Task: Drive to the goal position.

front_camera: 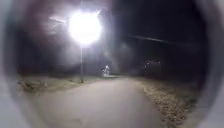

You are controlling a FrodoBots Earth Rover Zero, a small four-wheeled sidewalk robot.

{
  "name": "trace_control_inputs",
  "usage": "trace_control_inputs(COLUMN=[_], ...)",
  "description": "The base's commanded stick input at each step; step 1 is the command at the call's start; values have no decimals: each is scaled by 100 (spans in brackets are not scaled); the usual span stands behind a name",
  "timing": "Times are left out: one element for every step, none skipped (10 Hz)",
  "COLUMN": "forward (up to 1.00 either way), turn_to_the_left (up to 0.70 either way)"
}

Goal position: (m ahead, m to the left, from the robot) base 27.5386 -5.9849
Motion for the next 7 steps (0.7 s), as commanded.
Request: trace_control_inputs(forward=[85,85,85,85,85,85,85], turn_to_the_left=[0,0,-7,-34,-34,-21,0])
